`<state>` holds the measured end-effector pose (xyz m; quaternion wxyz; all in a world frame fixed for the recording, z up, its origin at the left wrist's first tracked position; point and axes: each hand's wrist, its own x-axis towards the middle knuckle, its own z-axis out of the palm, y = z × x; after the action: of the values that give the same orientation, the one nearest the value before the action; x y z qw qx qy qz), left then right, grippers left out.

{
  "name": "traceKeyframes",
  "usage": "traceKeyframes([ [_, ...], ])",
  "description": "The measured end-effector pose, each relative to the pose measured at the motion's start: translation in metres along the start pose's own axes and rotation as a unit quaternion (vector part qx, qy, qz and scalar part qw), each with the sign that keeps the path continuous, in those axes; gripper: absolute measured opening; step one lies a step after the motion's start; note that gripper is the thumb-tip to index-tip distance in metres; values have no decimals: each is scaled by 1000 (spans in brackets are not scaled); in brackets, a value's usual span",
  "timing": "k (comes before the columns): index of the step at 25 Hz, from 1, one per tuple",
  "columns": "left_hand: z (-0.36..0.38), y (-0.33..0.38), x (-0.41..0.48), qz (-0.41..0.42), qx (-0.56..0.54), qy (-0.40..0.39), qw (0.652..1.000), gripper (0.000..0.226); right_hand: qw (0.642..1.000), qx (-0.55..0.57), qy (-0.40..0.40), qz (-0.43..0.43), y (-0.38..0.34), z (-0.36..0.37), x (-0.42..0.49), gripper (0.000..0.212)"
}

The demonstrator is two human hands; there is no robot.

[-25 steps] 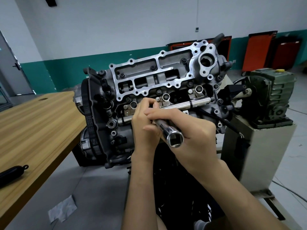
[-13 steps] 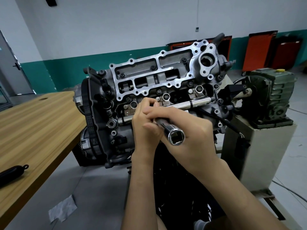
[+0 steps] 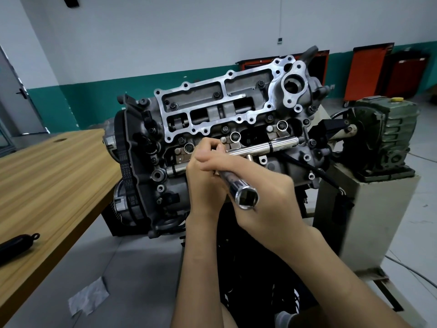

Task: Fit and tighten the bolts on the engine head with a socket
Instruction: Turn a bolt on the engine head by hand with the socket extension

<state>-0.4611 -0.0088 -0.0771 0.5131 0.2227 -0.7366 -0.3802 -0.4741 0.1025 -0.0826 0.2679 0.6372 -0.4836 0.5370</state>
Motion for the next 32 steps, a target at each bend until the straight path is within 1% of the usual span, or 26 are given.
traceKeyframes([
  [1, 0, -3, -2, 14, -6, 4, 1000, 11, 1000, -16, 7, -1, 2, -2, 1, 29],
  [3, -1, -7, -6, 35, -29, 21, 999, 16, 999, -34, 41, 10, 6, -4, 2, 26],
  [5, -2, -7, -6, 50, -37, 34, 997, 19, 998, -21, 55, 24, 5, -5, 2, 24],
  [6, -2, -7, -4, 54, -32, 26, 998, 20, 999, -9, 42, 25, 4, -5, 2, 24],
  [8, 0, -5, -1, 52, 6, 13, 999, 21, 1000, 21, -10, 13, 2, -5, 1, 27],
  [9, 0, -6, 0, 55, 15, 20, 998, 18, 999, 25, -28, 8, 2, -5, 1, 29],
  [10, 0, -9, -1, 62, 14, 28, 998, 15, 999, 14, -30, 7, 3, -7, 1, 29],
  [12, 1, -15, -5, 61, -6, 28, 998, 11, 999, -24, 15, 21, 6, -8, 1, 28],
  [14, 0, -15, -8, 71, -17, 32, 997, 11, 997, -23, 52, 44, 5, -5, 0, 28],
  [15, -1, -11, -6, 73, -26, 35, 996, 10, 998, -7, 46, 43, 3, -4, -1, 29],
  [16, 1, -10, -3, 51, -50, 37, 997, 10, 999, 10, 26, 33, 1, -4, -1, 29],
  [17, 3, -4, 0, 31, -52, 46, 997, 16, 1000, 23, 0, 19, -1, -3, -2, 30],
  [18, 3, -4, 2, 21, -21, 50, 998, 21, 999, 28, -20, 8, -3, -3, -2, 31],
  [19, 5, -6, 3, 20, -8, 47, 999, 19, 999, 24, -23, 4, -2, -5, 0, 30],
  [20, 6, -8, 1, 30, -7, 57, 998, 13, 1000, 12, -8, 9, 0, -6, 1, 29],
  [21, 4, -13, -1, 47, 5, 58, 997, 12, 1000, -4, 20, 19, 2, -7, 1, 30],
  [23, 1, -17, -5, 67, -15, 29, 997, 21, 997, -17, 65, 36, 4, -7, 1, 29],
  [24, 1, -15, -4, 73, -15, 28, 997, 19, 997, -10, 68, 34, 3, -6, 1, 29],
  [26, 3, -8, -4, 66, 16, 43, 997, 8, 999, 13, 28, 19, -1, -3, 0, 30],
  [28, 3, -5, -2, 50, 34, 44, 997, 13, 1000, 22, -13, 7, -2, -2, 0, 33],
  [29, 2, -7, -1, 49, 30, 38, 998, 12, 1000, 12, -9, 6, -1, -3, 1, 32],
  [32, -2, -9, -3, 45, -2, -6, 999, 13, 998, -16, 48, 24, 2, -5, 2, 26],
])
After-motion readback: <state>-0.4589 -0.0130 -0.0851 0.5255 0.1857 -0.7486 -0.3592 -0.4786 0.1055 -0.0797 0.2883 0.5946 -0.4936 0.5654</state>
